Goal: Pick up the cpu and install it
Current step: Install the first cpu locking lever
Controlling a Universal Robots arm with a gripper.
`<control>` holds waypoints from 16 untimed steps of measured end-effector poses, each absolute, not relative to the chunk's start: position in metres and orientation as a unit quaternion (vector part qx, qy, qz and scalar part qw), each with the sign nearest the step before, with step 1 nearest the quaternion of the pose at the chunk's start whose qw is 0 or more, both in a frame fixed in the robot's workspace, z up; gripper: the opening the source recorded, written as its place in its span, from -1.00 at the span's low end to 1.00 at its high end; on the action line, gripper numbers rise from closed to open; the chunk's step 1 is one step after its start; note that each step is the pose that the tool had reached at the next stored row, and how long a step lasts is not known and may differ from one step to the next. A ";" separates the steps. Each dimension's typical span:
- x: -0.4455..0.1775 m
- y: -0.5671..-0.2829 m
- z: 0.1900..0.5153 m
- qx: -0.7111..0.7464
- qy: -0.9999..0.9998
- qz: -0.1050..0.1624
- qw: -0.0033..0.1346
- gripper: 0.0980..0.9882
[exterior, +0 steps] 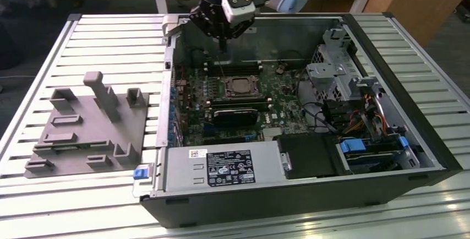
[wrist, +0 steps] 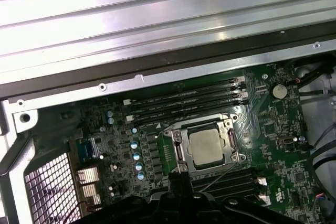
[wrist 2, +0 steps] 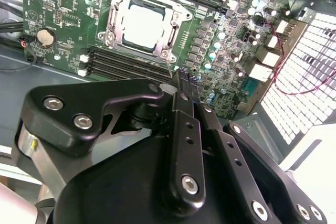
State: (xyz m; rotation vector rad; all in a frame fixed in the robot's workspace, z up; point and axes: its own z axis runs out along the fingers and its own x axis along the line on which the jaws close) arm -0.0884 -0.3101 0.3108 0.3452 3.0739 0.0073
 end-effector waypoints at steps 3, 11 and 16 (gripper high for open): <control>-0.089 -0.310 0.311 0.112 0.993 0.002 0.024 -0.98; -0.091 -0.310 0.311 0.111 0.993 0.002 0.024 -0.98; -0.092 -0.310 0.311 0.111 0.993 0.002 0.024 -0.98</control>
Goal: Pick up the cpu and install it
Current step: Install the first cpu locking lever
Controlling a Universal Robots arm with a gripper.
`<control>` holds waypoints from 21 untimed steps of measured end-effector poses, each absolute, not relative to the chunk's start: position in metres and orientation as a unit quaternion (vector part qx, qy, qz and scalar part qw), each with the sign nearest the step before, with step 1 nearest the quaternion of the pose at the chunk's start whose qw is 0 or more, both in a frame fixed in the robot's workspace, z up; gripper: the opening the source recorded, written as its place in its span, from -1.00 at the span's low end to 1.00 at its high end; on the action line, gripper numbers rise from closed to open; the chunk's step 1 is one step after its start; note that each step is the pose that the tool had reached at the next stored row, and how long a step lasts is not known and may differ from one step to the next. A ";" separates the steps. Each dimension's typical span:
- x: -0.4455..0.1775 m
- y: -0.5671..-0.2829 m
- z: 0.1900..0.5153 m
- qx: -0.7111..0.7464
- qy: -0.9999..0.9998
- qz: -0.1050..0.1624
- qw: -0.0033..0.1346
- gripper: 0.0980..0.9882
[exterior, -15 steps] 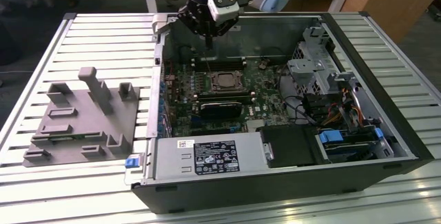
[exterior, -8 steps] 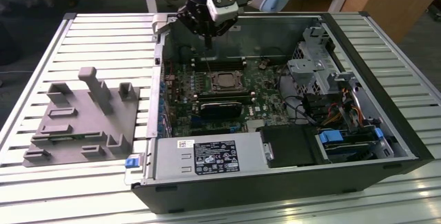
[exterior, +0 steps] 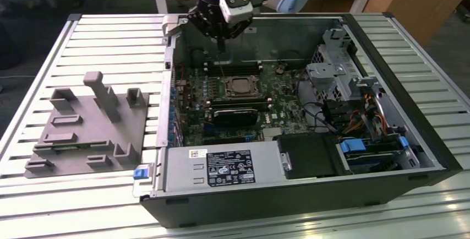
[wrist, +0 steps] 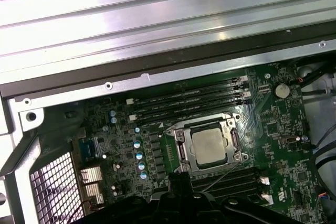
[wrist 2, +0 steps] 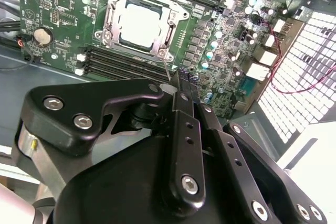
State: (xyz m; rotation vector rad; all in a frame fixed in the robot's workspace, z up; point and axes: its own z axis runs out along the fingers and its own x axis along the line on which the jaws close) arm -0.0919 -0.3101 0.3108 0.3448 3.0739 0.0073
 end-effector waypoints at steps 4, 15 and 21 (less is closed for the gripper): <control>-0.093 -0.310 0.311 0.111 0.993 0.002 0.024 -0.98; -0.096 -0.310 0.311 0.111 0.993 0.002 0.024 -0.98; -0.097 -0.310 0.310 0.111 0.994 0.002 0.024 -0.98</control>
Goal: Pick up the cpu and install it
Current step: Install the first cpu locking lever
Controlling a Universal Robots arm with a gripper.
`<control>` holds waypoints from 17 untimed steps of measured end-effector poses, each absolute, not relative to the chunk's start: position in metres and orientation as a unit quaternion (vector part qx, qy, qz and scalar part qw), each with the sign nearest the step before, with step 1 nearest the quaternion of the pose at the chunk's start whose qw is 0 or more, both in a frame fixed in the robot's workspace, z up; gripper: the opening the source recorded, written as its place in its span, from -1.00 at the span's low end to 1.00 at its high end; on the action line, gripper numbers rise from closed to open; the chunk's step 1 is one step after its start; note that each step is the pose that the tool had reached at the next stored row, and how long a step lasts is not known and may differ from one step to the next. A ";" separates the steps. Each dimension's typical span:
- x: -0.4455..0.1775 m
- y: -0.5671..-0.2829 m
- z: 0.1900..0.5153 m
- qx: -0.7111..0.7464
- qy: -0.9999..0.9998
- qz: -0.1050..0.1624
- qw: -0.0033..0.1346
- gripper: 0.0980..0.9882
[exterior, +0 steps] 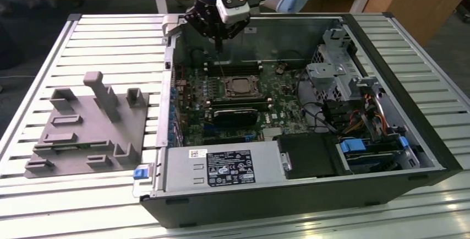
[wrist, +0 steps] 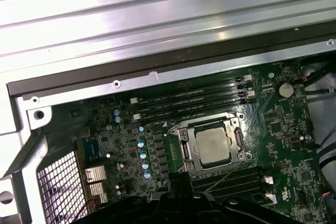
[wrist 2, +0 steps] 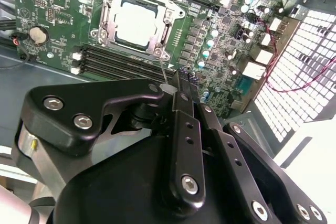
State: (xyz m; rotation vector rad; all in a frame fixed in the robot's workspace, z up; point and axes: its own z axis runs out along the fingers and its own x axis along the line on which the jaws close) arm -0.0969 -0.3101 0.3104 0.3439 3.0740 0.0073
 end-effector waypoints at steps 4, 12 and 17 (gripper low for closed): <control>-0.098 -0.310 0.310 0.111 0.994 0.002 0.024 -0.98; -0.100 -0.310 0.310 0.111 0.994 0.002 0.024 -0.98; -0.101 -0.310 0.309 0.111 0.994 0.002 0.024 -0.98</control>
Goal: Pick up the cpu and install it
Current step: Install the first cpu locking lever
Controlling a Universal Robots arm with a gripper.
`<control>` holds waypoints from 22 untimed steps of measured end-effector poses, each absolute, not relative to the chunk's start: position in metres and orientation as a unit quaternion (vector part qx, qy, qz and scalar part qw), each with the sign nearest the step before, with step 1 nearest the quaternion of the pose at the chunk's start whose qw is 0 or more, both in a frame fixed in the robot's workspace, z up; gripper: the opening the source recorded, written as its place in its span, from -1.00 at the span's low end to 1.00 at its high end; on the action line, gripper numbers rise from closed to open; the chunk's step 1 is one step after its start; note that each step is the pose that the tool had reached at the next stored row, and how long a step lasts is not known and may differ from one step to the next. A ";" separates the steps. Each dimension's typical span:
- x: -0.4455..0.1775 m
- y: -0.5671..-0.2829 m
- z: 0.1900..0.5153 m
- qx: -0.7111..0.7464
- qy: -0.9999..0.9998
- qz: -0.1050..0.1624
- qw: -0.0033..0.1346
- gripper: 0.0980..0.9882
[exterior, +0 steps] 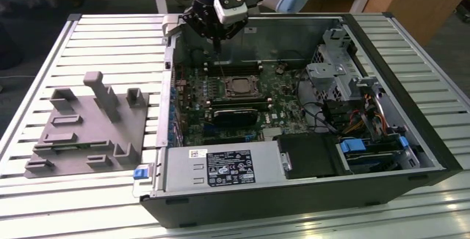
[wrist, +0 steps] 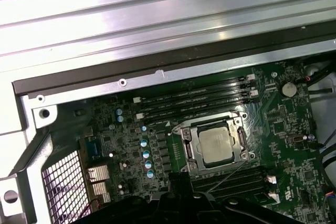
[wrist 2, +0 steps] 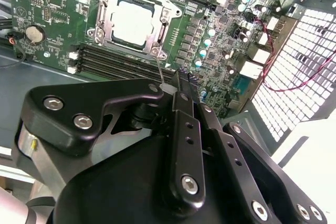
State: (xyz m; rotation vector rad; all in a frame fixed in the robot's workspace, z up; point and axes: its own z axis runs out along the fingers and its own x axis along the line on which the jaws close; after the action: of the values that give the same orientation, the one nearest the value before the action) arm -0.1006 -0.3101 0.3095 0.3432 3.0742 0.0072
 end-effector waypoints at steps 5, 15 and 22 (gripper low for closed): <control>-0.101 -0.310 0.307 0.111 0.994 0.002 0.024 -0.98; -0.101 -0.310 0.300 0.111 0.994 0.002 0.024 -0.98; -0.101 -0.310 0.299 0.110 0.994 0.002 0.024 -0.98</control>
State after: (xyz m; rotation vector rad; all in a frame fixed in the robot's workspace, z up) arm -0.1006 -0.3101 0.2987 0.3419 3.0743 0.0074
